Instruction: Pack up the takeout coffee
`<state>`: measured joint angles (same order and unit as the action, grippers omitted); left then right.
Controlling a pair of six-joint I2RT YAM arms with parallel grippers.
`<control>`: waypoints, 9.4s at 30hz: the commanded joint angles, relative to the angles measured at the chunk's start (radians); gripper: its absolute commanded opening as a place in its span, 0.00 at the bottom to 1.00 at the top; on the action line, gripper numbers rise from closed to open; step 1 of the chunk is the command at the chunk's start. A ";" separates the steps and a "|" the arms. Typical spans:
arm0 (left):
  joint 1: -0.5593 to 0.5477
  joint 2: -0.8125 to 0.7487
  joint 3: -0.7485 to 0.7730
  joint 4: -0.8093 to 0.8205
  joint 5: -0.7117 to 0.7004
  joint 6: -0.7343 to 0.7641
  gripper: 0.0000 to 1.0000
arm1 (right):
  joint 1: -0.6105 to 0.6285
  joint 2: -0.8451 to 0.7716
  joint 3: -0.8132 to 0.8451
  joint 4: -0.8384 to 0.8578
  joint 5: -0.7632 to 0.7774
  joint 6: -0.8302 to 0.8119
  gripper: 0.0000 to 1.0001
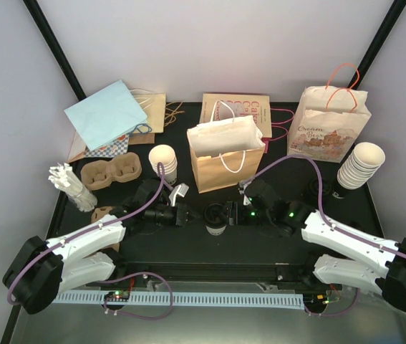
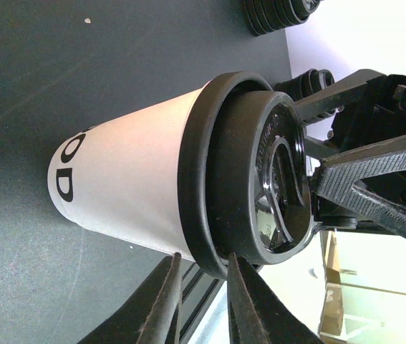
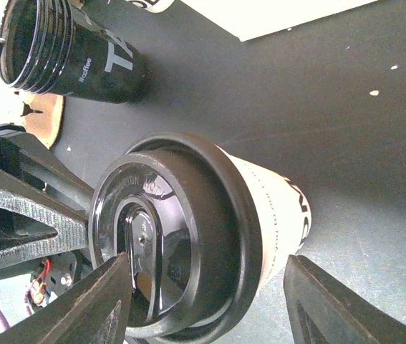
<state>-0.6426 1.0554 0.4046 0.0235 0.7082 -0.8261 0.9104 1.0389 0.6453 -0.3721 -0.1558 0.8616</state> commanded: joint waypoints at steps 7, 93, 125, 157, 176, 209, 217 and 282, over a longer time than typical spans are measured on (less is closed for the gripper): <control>0.006 -0.017 0.044 -0.010 0.001 0.020 0.21 | 0.008 -0.024 0.101 -0.133 0.095 -0.094 0.61; 0.071 -0.129 0.119 -0.286 -0.080 0.202 0.36 | 0.334 0.475 0.542 -0.577 0.521 -0.133 0.78; 0.071 -0.084 0.117 -0.248 -0.035 0.186 0.36 | 0.344 0.330 0.201 -0.329 0.353 -0.147 0.68; 0.039 -0.007 0.109 -0.127 0.048 0.134 0.35 | 0.344 0.173 0.213 -0.400 0.263 -0.426 0.68; -0.060 0.156 0.126 -0.051 0.046 0.119 0.27 | 0.343 0.184 0.209 -0.384 0.256 -0.426 0.67; -0.082 0.040 0.161 -0.141 -0.069 0.126 0.36 | 0.346 0.160 0.212 -0.357 0.257 -0.389 0.68; -0.091 0.068 0.159 -0.103 -0.012 0.122 0.48 | 0.347 0.162 0.213 -0.357 0.259 -0.398 0.68; -0.150 0.055 0.276 -0.249 -0.120 0.142 0.57 | 0.397 0.213 0.371 -0.482 0.387 -0.278 0.96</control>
<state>-0.7876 1.1496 0.6331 -0.2062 0.6147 -0.6750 1.3006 1.2495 0.9817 -0.8352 0.2047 0.5587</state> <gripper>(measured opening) 0.562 0.963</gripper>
